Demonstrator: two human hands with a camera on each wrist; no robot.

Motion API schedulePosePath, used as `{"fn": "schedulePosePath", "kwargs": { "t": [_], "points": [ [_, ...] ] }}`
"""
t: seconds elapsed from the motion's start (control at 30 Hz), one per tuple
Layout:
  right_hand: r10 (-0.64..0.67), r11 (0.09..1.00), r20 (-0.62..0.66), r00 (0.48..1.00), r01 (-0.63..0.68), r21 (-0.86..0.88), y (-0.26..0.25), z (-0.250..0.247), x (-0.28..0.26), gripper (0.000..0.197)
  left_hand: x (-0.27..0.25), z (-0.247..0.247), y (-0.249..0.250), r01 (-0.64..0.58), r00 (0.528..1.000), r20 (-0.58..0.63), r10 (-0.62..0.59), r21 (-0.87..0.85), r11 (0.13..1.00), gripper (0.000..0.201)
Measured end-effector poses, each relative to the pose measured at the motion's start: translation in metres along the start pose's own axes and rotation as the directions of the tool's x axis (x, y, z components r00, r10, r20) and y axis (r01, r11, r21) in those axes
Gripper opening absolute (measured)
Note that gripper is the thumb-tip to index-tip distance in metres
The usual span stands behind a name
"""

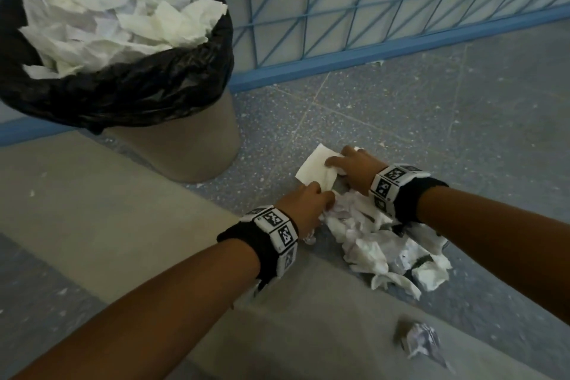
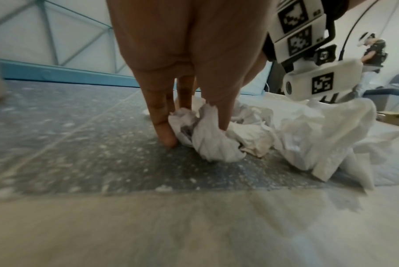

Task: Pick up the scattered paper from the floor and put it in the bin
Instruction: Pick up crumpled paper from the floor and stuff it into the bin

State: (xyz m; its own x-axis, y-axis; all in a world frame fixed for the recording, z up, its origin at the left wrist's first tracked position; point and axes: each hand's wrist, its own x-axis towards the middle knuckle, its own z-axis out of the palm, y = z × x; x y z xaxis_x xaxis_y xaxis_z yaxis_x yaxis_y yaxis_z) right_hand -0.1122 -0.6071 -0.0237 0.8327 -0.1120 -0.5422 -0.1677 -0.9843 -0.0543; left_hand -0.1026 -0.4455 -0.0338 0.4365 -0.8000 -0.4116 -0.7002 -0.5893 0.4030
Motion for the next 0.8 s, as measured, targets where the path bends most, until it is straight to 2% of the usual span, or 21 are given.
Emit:
{"fn": "schedulePosePath", "kwargs": {
  "t": [0.07,0.3,0.37,0.43,0.53,0.57,0.63,0.7,0.77,0.8],
  "points": [
    [-0.024,1.000,-0.074,0.997,0.025,0.015,-0.009,-0.008,0.002,0.040,-0.010,-0.005,-0.011,0.018,0.999,-0.035,-0.020,-0.060,0.998,0.033],
    [0.138,0.952,-0.258,0.956,-0.056,0.301,-0.023,-0.054,-0.008,0.026,-0.064,-0.034,-0.048,0.101,0.976,-0.163,-0.144,-0.245,0.964,0.036],
    [0.194,0.885,-0.274,0.942,-0.047,0.464,-0.026,-0.070,-0.014,0.030,-0.082,-0.043,-0.052,0.112,0.966,-0.192,-0.173,-0.292,0.950,0.036],
    [0.240,0.794,-0.307,0.921,-0.004,0.608,-0.028,-0.088,-0.018,0.034,-0.101,-0.058,-0.051,0.073,0.955,-0.249,-0.163,-0.333,0.940,0.034],
    [0.284,0.604,-0.384,0.879,0.147,0.784,-0.040,-0.128,-0.031,0.030,-0.133,-0.092,-0.040,-0.043,0.922,-0.375,-0.096,-0.346,0.937,0.031],
    [0.301,0.559,-0.421,0.856,0.199,0.805,-0.046,-0.143,-0.037,0.031,-0.144,-0.106,-0.036,-0.087,0.895,-0.441,-0.069,-0.323,0.942,0.030],
    [0.325,0.547,-0.548,0.771,0.319,0.774,-0.062,-0.173,-0.046,0.025,-0.164,-0.137,-0.031,-0.160,0.802,-0.596,-0.025,-0.256,0.953,0.029],
    [0.315,0.547,-0.670,0.673,0.448,0.707,-0.086,-0.198,-0.057,0.012,-0.183,-0.166,-0.029,-0.227,0.673,-0.740,0.000,-0.207,0.952,0.026],
    [0.282,0.510,-0.754,0.593,0.573,0.641,-0.115,-0.218,-0.065,0.019,-0.197,-0.193,-0.033,-0.246,0.533,-0.846,0.005,-0.150,0.958,0.028],
    [0.248,0.497,-0.782,0.572,0.618,0.610,-0.130,-0.225,-0.068,0.021,-0.202,-0.205,-0.037,-0.228,0.473,-0.881,-0.016,-0.140,0.963,0.030]
  ]
}}
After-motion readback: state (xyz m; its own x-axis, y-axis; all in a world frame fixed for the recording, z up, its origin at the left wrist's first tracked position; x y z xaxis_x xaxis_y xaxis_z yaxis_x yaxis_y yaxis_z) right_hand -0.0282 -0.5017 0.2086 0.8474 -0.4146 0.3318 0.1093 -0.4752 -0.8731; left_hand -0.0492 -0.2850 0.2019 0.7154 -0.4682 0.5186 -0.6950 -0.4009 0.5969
